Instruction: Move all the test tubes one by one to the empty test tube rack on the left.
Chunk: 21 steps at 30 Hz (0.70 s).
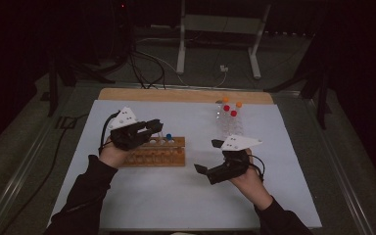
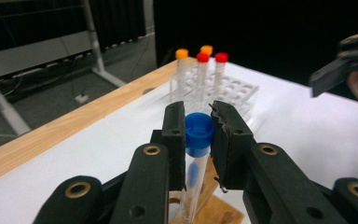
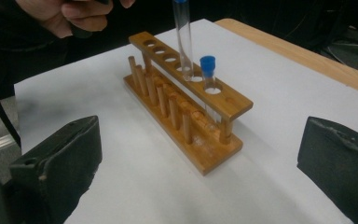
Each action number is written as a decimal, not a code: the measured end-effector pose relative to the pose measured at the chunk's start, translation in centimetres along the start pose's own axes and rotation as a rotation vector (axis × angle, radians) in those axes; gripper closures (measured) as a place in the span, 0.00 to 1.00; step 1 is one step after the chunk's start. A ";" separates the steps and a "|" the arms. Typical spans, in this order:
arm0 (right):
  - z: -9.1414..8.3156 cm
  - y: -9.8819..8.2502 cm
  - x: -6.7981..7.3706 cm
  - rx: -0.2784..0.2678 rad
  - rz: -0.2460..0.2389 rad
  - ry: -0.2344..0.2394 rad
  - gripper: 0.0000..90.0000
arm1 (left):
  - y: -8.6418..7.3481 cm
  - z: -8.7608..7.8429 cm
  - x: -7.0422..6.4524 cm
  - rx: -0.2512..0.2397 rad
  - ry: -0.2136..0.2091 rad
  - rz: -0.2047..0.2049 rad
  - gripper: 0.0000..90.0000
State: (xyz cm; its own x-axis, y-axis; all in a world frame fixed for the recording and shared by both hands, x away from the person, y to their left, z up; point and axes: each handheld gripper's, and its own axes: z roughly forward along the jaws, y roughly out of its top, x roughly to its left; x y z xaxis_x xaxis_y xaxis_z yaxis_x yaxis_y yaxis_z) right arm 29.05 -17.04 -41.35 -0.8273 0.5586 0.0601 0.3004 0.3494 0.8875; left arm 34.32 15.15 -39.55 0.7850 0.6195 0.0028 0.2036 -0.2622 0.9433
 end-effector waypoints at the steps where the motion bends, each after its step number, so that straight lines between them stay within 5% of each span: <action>1: 0.0 0.0 0.0 0.004 -0.006 0.001 0.00 | 0.0 0.0 0.1 -0.005 0.003 -0.005 0.86; 8: 0.2 -0.2 0.0 0.010 -0.008 0.009 0.00 | -0.4 0.1 0.5 -0.011 0.043 -0.014 0.86; 21: 0.1 -0.1 -0.1 0.005 -0.007 0.006 0.00 | -3.0 2.3 0.9 0.070 0.026 -0.062 0.86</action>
State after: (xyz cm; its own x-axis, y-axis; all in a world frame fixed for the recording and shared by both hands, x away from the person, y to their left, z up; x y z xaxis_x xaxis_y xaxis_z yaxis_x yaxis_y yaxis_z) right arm 29.14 -17.08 -41.46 -0.8320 0.5518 0.0570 0.2972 0.3566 0.8857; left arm 35.75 14.82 -43.11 0.7546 0.6547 -0.0455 0.2927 -0.2736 0.9162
